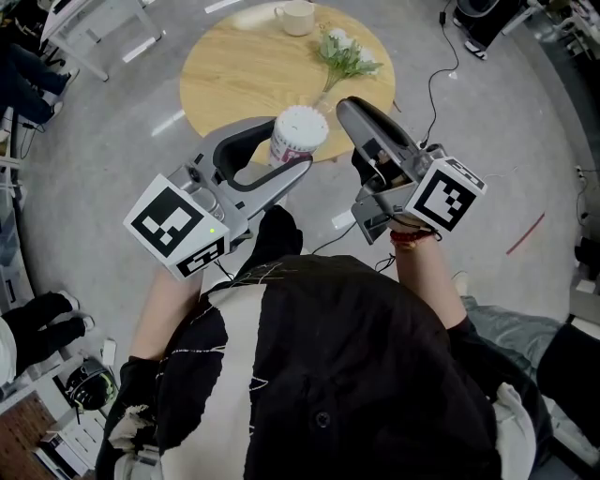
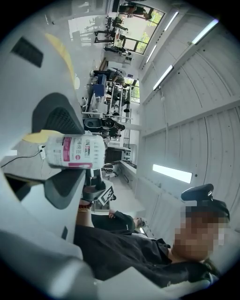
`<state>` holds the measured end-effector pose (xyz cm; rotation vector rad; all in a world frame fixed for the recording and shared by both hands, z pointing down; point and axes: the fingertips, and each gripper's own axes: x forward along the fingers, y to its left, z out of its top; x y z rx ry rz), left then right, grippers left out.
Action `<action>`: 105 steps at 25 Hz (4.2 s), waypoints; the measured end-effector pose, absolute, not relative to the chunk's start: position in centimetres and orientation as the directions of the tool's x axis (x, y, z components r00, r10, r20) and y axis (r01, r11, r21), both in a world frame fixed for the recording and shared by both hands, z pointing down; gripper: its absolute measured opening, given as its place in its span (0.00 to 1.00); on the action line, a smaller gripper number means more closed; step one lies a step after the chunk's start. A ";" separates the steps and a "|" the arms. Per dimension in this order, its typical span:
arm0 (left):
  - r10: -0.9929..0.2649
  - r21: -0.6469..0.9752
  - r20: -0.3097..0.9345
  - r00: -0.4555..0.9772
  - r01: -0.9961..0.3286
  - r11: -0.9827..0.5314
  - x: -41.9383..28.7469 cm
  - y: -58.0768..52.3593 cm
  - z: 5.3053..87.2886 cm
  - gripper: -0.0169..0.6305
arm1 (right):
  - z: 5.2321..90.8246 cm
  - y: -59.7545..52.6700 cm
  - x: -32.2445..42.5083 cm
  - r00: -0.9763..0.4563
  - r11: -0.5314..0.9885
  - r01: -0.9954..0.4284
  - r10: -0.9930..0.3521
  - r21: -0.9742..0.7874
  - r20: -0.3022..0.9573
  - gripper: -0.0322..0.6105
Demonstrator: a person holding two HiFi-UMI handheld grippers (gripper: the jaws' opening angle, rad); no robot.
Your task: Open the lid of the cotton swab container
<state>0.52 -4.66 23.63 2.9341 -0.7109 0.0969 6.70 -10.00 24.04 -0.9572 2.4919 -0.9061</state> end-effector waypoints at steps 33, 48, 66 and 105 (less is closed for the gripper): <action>-0.454 0.137 0.100 0.885 -0.464 -0.875 -4.8 -7.4 22.9 0.40 | 21.6 -12.1 2.3 -0.690 0.550 -0.536 -0.723 -0.640 -0.043 0.22; -0.453 0.100 0.085 0.887 -0.460 -0.882 -10.5 -12.8 21.1 0.40 | 16.6 -15.2 -0.5 -0.554 0.517 -0.667 -0.826 -0.536 -0.108 0.16; -0.606 0.107 0.062 0.793 -0.609 -0.786 -15.2 -17.5 21.3 0.40 | 20.5 -18.2 -1.1 -0.408 0.347 -0.844 -0.910 -0.409 0.071 0.05; -0.774 0.177 0.083 0.627 -0.774 -0.608 -19.2 -19.7 24.1 0.40 | 25.6 -18.1 0.7 -0.323 0.243 -0.919 -0.916 -0.310 0.238 0.05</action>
